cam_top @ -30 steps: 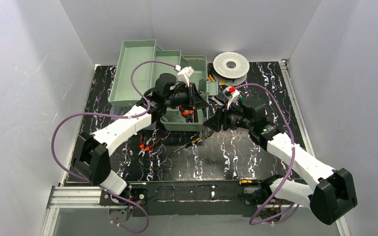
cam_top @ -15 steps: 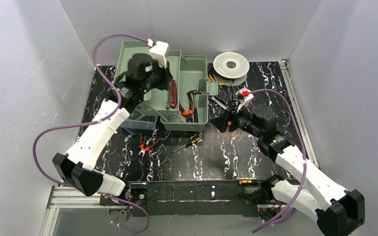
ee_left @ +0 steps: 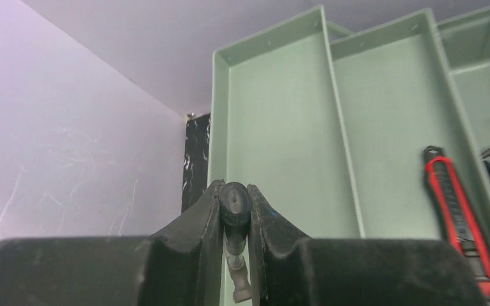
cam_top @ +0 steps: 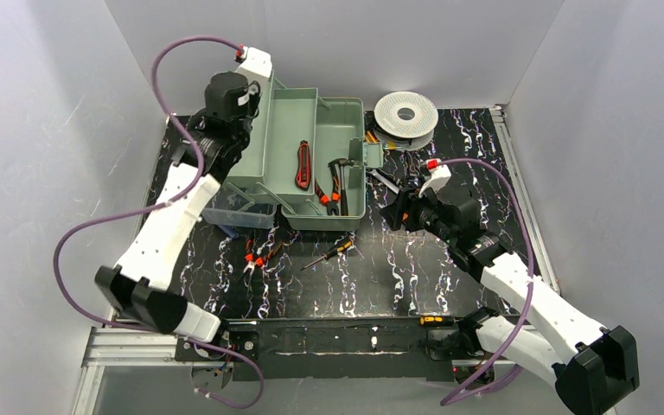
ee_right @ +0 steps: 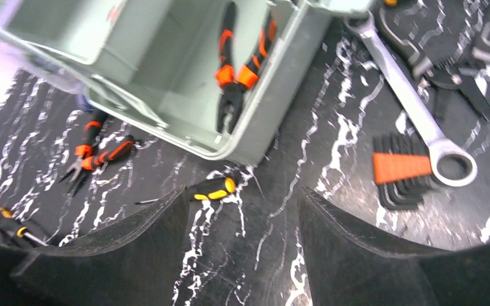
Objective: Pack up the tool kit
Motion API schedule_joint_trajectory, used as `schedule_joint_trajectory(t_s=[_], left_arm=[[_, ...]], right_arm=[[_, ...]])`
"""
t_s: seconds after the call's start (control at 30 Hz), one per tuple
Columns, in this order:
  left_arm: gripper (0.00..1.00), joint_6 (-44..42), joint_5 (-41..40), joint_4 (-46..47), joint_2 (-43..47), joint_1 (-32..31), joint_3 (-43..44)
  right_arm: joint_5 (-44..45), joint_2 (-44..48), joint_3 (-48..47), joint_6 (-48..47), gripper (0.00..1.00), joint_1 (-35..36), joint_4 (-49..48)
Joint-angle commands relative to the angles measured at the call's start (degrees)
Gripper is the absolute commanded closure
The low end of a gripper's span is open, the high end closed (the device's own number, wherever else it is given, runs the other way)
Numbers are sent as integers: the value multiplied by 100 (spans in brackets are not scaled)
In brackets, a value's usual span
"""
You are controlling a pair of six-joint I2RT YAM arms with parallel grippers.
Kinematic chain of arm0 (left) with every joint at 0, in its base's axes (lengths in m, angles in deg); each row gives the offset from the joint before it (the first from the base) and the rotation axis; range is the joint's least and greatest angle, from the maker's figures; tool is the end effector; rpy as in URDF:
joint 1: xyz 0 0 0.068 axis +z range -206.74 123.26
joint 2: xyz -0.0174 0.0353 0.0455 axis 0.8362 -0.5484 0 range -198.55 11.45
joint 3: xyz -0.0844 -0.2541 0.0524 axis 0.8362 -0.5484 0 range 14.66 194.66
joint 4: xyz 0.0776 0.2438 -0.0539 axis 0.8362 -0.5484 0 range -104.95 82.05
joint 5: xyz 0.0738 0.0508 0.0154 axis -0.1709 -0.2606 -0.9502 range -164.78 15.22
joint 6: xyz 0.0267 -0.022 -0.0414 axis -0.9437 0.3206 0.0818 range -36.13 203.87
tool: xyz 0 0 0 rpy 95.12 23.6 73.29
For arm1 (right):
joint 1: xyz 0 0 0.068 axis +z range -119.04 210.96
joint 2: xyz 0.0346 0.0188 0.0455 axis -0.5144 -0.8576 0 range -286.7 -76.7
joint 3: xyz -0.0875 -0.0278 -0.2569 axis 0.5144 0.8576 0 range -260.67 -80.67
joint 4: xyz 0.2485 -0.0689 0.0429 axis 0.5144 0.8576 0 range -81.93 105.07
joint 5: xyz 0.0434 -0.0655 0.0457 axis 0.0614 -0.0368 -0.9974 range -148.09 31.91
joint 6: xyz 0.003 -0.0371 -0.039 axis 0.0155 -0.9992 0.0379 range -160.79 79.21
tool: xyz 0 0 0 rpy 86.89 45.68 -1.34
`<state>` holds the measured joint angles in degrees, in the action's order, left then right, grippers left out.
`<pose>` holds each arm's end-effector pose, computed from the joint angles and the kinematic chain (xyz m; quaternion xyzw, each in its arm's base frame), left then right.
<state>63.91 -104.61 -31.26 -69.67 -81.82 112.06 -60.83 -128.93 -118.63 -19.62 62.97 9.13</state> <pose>0.2808 -0.1118 0.4878 0.1198 0.7340 0.1641 0.6481 0.1825 0.1160 0.2910 -0.0895 0.7899 0.2884 0.5337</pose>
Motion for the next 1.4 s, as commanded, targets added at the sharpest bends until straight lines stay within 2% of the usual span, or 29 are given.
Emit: schedule_joint_trajectory(t_s=[0.0,0.2,0.57,0.63,0.77,0.87,0.9,1.13,1.37], left_arm=[[100,-180,-209,172,-484,287,-26],[100,484,461,-330,-1041,693,443],[86,997,783,-862,-1946,988,1203],[74,1125,919,-845,-2050,1046,1268],[26,1381,1217,-914,-2162,1088,1508],[5,1599,1610,-1023,-2046,1091,1581],[2,1682,1791,-1019,-1950,1087,1549],[2,2268,3234,-364,-740,1084,547],[2,2786,4016,-62,192,1067,-365]], right_arm=[[760,-13,-164,241,31,7,350],[1065,201,24,366,31,7,443],[1262,220,269,567,31,-19,493],[1282,185,288,559,31,-19,466],[1388,92,263,582,31,-19,556],[1564,-18,221,667,27,-19,725],[1609,-61,202,702,26,-19,773],[1876,-504,-76,877,21,-28,1203],[2528,-1198,-602,1110,16,-53,1927]])
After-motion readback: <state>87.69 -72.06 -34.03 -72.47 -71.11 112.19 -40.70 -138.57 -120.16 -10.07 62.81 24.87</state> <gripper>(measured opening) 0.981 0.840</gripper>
